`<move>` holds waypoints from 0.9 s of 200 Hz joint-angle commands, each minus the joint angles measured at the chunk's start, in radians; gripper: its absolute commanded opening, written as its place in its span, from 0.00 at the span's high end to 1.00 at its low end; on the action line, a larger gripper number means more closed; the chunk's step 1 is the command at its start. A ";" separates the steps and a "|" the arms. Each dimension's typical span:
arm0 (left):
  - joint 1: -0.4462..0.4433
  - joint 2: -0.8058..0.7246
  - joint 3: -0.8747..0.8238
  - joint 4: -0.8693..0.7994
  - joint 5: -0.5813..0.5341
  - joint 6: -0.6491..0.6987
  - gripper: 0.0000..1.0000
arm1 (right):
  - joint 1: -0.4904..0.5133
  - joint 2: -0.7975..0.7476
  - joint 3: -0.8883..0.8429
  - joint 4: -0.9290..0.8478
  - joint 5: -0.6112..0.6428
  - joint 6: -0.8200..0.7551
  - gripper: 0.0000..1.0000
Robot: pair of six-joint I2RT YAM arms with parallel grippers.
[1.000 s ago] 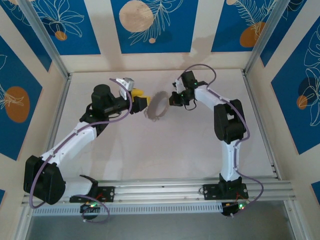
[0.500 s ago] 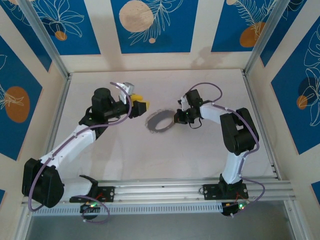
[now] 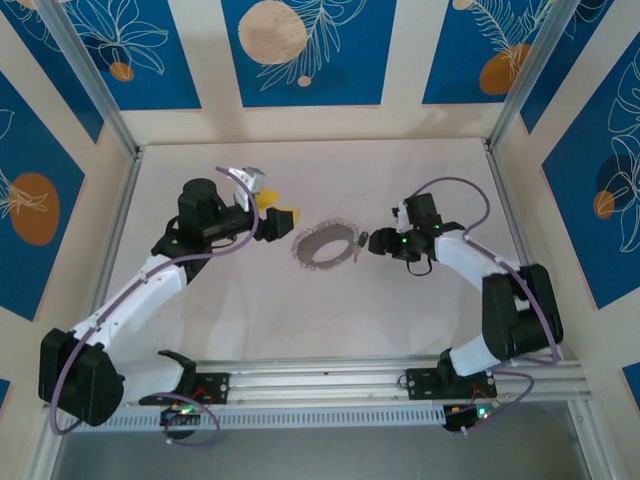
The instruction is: Put the keys on the keyring
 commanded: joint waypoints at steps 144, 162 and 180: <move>0.227 -0.199 -0.530 0.389 -0.848 0.269 0.01 | -0.272 -0.268 -0.220 0.410 0.470 0.043 0.01; 0.255 -0.107 -0.574 0.486 -0.840 0.301 0.01 | -0.277 -0.237 -0.258 0.490 0.474 -0.008 0.01; 0.270 0.001 -0.623 0.632 -0.842 0.308 0.01 | -0.276 -0.186 -0.293 0.581 0.482 -0.054 0.01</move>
